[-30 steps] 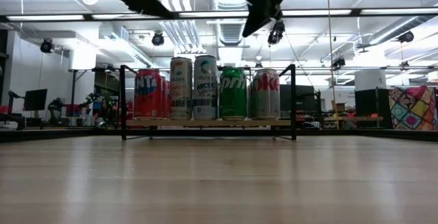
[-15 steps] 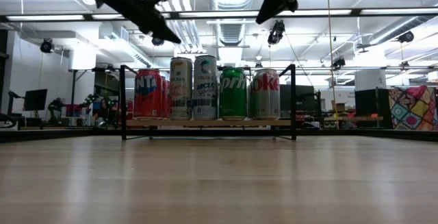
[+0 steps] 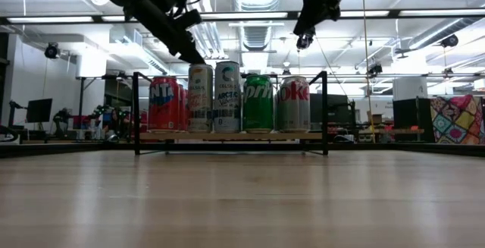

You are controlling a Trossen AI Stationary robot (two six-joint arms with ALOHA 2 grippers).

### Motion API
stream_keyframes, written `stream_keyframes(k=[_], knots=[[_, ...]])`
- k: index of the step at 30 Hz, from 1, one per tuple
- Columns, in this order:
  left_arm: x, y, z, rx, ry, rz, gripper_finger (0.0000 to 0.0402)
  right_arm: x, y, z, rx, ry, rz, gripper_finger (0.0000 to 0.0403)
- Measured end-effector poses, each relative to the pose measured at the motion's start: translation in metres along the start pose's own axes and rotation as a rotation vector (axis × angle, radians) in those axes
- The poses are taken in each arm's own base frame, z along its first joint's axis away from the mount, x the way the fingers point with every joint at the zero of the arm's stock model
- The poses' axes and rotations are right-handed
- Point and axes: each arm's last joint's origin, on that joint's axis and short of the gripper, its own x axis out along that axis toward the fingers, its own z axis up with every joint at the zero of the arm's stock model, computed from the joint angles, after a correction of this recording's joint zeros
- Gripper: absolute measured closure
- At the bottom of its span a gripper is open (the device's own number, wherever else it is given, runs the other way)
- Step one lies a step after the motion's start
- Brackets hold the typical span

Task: Sort soda cans
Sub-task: Return to Home Position

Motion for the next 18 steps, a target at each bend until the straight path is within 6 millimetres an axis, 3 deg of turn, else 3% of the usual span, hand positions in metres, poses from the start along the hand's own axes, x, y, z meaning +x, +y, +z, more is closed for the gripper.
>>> stream_keyframes(k=[18], knots=[[0.0001, -0.0087, -0.0057, -0.018, 0.061, -0.085, 0.0401, 0.0008, 0.0002, -0.0015, 0.013, 0.004, 0.000, 0.0394]])
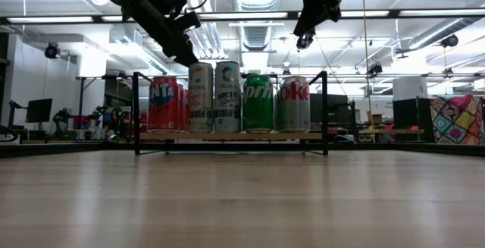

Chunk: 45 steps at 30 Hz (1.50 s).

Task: Sort soda cans
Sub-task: Return to Home Position

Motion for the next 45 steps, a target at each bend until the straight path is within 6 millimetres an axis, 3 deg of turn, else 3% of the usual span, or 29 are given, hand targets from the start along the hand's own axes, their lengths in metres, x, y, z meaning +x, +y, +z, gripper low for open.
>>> stream_keyframes(k=[13, 16, 20, 27, 31, 35, 45], knots=[[-0.010, -0.002, 0.002, -0.024, -0.002, -0.002, 0.0401, 0.000, 0.001, 0.000, -0.003, -0.004, 0.002, 0.0394], [-0.026, 0.000, 0.009, -0.065, -0.048, 0.024, 0.0401, -0.002, 0.007, 0.002, -0.039, -0.033, 0.018, 0.0394], [-0.063, -0.006, 0.017, -0.131, -0.189, -0.013, 0.0401, -0.012, 0.022, -0.003, -0.089, -0.122, 0.071, 0.0394], [-0.119, -0.051, 0.016, -0.164, -0.511, -0.278, 0.0401, -0.027, 0.044, -0.025, -0.155, -0.296, 0.221, 0.0394], [-0.131, -0.087, 0.000, -0.137, -0.666, -0.376, 0.0401, -0.028, 0.048, -0.041, -0.171, -0.418, 0.375, 0.0394], [-0.138, -0.114, -0.024, -0.144, -0.777, -0.414, 0.0401, -0.026, 0.046, -0.061, -0.173, -0.455, 0.421, 0.0394], [-0.148, -0.135, -0.079, -0.178, -0.885, -0.350, 0.0401, -0.025, 0.038, -0.100, -0.120, -0.545, 0.434, 0.0394]])
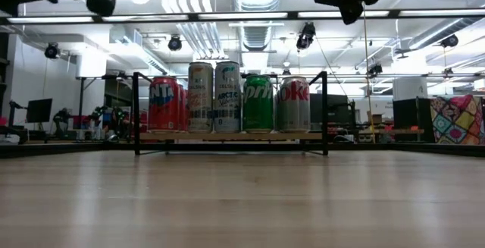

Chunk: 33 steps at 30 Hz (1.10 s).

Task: Sort soda cans
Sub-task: Return to Home Position

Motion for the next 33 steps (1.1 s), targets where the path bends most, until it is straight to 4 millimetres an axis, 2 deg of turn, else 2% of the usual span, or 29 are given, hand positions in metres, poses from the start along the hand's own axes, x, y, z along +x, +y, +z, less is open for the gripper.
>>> stream_keyframes(k=[12, 16, 26, 31, 33], knots=[[-0.024, -0.009, -0.045, 0.021, -0.064, 0.012, 0.0401, -0.013, 0.002, -0.043, 0.049, -0.107, 0.003, 0.0394], [-0.028, -0.009, -0.055, 0.018, -0.092, 0.051, 0.0401, -0.020, 0.002, -0.049, 0.048, -0.130, 0.002, 0.0394], [-0.025, -0.009, -0.078, -0.037, -0.044, 0.065, 0.0401, -0.042, 0.004, -0.054, 0.018, -0.210, 0.023, 0.0394], [-0.023, -0.009, -0.092, -0.081, -0.030, 0.063, 0.0401, -0.050, 0.004, -0.070, 0.018, -0.227, 0.023, 0.0394], [-0.023, -0.009, -0.091, -0.103, -0.035, 0.062, 0.0401, -0.057, 0.005, -0.075, 0.021, -0.256, 0.023, 0.0394]])
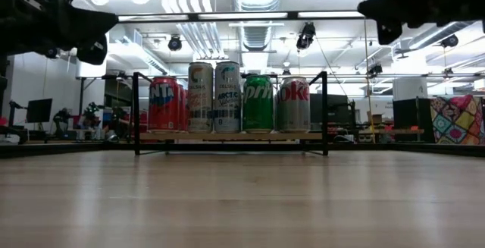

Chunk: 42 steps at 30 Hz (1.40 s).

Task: Sort soda cans
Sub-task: Return to Home Position

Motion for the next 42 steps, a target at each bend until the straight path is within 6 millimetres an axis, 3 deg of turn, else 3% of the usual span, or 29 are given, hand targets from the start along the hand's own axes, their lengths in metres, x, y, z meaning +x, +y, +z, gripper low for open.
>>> stream_keyframes(k=[6, 16, 25, 31, 36, 42], knots=[[0.000, 0.000, 0.002, -0.005, -0.018, -0.003, 0.0401, -0.025, 0.001, -0.007, -0.008, -0.132, 0.001, 0.0394], [0.000, 0.000, 0.000, -0.008, 0.000, 0.000, 0.0401, -0.043, 0.004, -0.034, -0.047, -0.251, 0.043, 0.0394], [0.000, 0.001, -0.001, -0.010, 0.006, 0.013, 0.0401, -0.040, -0.001, -0.046, -0.096, -0.203, -0.025, 0.0394], [0.001, 0.006, -0.005, -0.051, 0.036, 0.171, 0.0401, -0.039, -0.006, -0.060, -0.091, -0.062, -0.165, 0.0394], [0.001, 0.006, -0.009, -0.058, 0.076, 0.183, 0.0401, -0.039, -0.010, -0.062, -0.065, -0.033, -0.276, 0.0394], [0.002, 0.007, -0.010, -0.060, 0.096, 0.185, 0.0402, -0.038, -0.010, -0.064, -0.075, -0.011, -0.288, 0.0394]])
